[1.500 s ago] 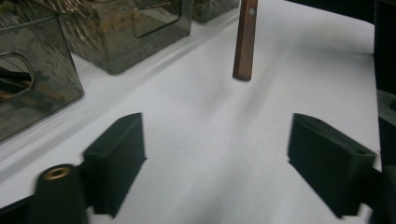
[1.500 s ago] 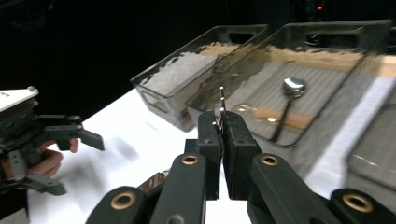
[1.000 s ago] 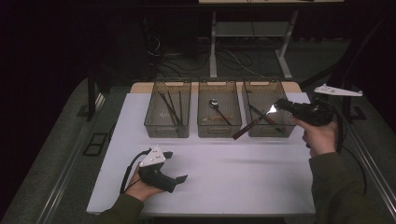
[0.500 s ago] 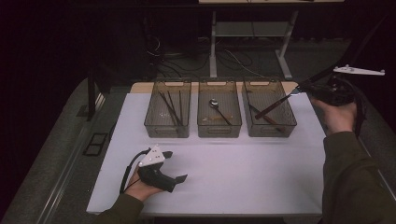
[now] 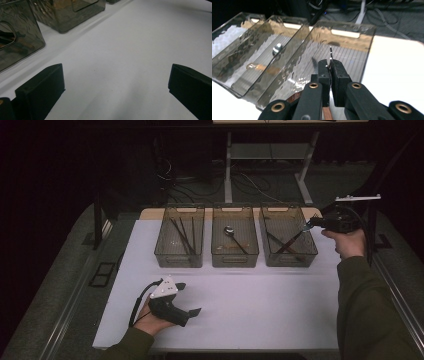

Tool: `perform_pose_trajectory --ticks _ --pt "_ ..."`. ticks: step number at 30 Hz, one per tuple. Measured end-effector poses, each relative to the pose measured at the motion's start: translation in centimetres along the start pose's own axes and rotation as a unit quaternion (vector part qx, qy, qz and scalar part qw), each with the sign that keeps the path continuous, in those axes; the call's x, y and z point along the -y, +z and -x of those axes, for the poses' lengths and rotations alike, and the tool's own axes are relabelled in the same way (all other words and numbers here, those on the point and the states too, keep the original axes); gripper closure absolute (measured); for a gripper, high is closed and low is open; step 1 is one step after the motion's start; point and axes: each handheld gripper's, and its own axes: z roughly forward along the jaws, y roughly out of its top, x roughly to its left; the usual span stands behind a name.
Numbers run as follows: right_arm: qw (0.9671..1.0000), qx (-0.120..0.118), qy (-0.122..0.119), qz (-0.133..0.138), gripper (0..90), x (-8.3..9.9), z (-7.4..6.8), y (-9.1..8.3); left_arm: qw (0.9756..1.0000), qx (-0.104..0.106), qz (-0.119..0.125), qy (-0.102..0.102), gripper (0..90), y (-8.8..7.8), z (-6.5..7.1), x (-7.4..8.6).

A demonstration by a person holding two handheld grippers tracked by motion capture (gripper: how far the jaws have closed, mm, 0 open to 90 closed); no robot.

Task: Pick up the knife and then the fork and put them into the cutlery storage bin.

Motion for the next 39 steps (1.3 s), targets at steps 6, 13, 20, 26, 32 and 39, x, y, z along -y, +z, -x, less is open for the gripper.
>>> perform_pose_trajectory --ticks 6,13,20,26,32,39 --pt "0.9991 -0.025 0.021 -0.027 86.1 0.3 1.2 2.6 1.0000 0.001 -0.001 -0.002 0.0 -0.1 0.0 0.0" --pt "0.9987 0.026 0.013 -0.042 79.7 -0.2 3.1 6.2 1.0000 0.006 0.000 -0.007 0.0 0.2 -0.2 0.0" --pt "0.9973 0.068 -0.002 -0.027 53.6 -1.2 2.4 7.5 1.0000 0.007 0.003 -0.004 0.0 0.2 -0.1 -0.1" --pt "0.9968 0.079 0.008 0.006 32.7 -1.3 1.8 5.7 1.0000 0.007 0.002 -0.002 0.0 0.2 0.0 -0.2" --pt "0.9985 0.046 -0.002 0.030 29.3 -0.4 0.8 4.1 1.0000 0.001 0.000 -0.001 0.0 0.3 -0.1 -0.2" --pt "0.9982 0.028 -0.031 0.043 25.0 1.7 -1.2 2.6 1.0000 -0.001 -0.003 0.002 0.0 0.2 -0.1 -0.1"
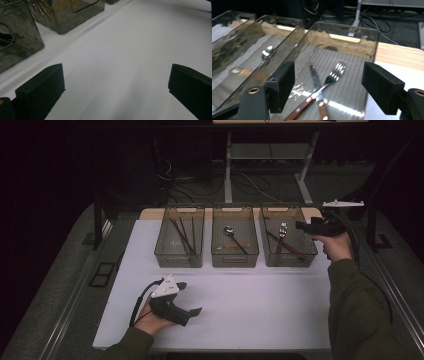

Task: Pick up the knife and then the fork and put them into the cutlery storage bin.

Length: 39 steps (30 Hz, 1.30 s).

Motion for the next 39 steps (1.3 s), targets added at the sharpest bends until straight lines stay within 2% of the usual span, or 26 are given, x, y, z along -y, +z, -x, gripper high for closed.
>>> perform_pose_trajectory --ticks 5,14,20,23,28,33,39 --pt "0.9997 -0.024 -0.007 0.008 19.5 1.9 -1.6 -1.2 1.0000 0.002 -0.001 -0.003 0.0 -0.2 0.0 0.1" --pt "0.9989 -0.032 -0.035 0.004 16.7 4.6 -4.2 -2.6 1.0000 0.003 -0.008 -0.004 0.2 0.1 -0.1 0.2" --pt "0.9983 -0.046 -0.031 0.020 16.6 6.5 -5.5 -3.6 0.9999 -0.001 -0.009 -0.006 0.0 0.1 -0.1 0.2" --pt "0.9984 -0.043 -0.029 0.023 16.6 7.6 -6.2 -4.0 0.9999 -0.004 -0.006 -0.008 0.0 -0.1 -0.1 0.2" --pt "0.9975 -0.053 -0.039 0.026 16.6 9.3 -7.3 -4.7 0.9999 -0.011 -0.002 -0.008 0.0 -0.3 -0.1 0.2" --pt "0.9970 -0.063 -0.037 0.026 16.7 11.1 -8.2 -5.2 0.9998 -0.014 -0.004 -0.010 0.0 -0.2 -0.1 0.2" --pt "0.9947 -0.085 -0.055 0.011 16.7 13.3 -9.1 -5.5 0.9999 -0.014 -0.004 -0.008 0.0 -0.2 -0.1 0.1"
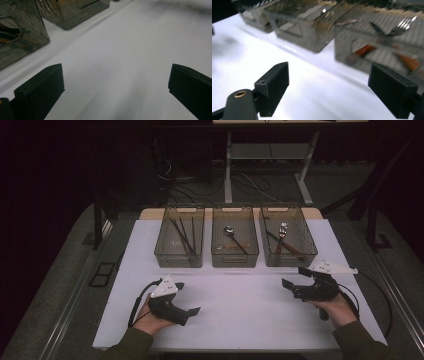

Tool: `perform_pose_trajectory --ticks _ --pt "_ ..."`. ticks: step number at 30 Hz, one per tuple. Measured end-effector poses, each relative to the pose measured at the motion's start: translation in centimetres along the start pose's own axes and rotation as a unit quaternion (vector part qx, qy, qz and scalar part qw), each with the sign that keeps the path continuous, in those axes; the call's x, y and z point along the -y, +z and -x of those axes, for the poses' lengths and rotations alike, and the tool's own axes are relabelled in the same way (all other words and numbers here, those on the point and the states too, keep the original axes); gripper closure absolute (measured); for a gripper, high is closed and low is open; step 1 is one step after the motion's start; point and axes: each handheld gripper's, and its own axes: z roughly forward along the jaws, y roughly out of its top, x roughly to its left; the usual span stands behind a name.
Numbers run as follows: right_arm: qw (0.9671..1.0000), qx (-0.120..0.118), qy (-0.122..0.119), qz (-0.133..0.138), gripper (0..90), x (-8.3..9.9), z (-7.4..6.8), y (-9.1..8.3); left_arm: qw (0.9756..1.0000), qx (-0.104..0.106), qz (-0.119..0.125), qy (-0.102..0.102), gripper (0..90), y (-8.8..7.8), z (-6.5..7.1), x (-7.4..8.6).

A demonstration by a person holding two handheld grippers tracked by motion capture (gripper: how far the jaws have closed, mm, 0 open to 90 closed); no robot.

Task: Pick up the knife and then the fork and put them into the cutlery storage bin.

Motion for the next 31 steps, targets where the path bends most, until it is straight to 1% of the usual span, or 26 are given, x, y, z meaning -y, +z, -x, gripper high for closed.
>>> perform_pose_trajectory --ticks 1,5,8,11,14,17,19,21,26,31 --pt "1.0000 -0.002 -0.004 -0.003 16.7 0.3 -0.2 -0.1 1.0000 0.000 0.001 0.000 0.0 0.0 0.0 0.0" --pt "0.9998 -0.011 -0.008 -0.012 16.6 1.5 -0.7 -0.5 1.0000 0.002 -0.001 0.000 0.0 0.0 0.0 0.0" --pt "0.9998 -0.014 -0.002 -0.017 16.7 2.3 -1.0 -0.8 1.0000 0.003 -0.003 0.000 0.0 0.1 0.1 0.0" --pt "0.9995 -0.020 -0.006 -0.022 16.7 2.9 -1.6 -0.8 1.0000 0.003 -0.003 0.001 0.0 0.1 0.1 0.0" --pt "0.9991 -0.028 -0.011 -0.031 16.6 3.3 -2.1 -0.7 1.0000 0.006 -0.002 0.000 0.0 0.1 0.1 0.0" --pt "0.9984 -0.034 -0.015 -0.042 16.7 3.5 -2.5 -0.3 1.0000 0.006 -0.005 0.003 0.0 0.2 0.1 0.1" --pt "0.9976 -0.039 -0.024 -0.053 16.6 3.7 -2.6 -0.1 1.0000 0.007 -0.005 0.004 0.0 0.2 0.1 0.1" --pt "0.9969 -0.042 -0.028 -0.060 16.7 3.9 -2.7 0.1 1.0000 0.008 -0.004 0.004 0.0 0.2 0.1 0.1" --pt "0.9968 -0.042 -0.030 -0.061 16.7 3.9 -2.7 0.2 0.9999 0.009 -0.005 0.003 0.0 0.2 0.1 0.1" --pt "0.9971 -0.041 -0.032 -0.056 16.7 3.7 -2.7 0.0 0.9999 0.008 -0.007 0.002 0.0 0.3 0.1 0.1"
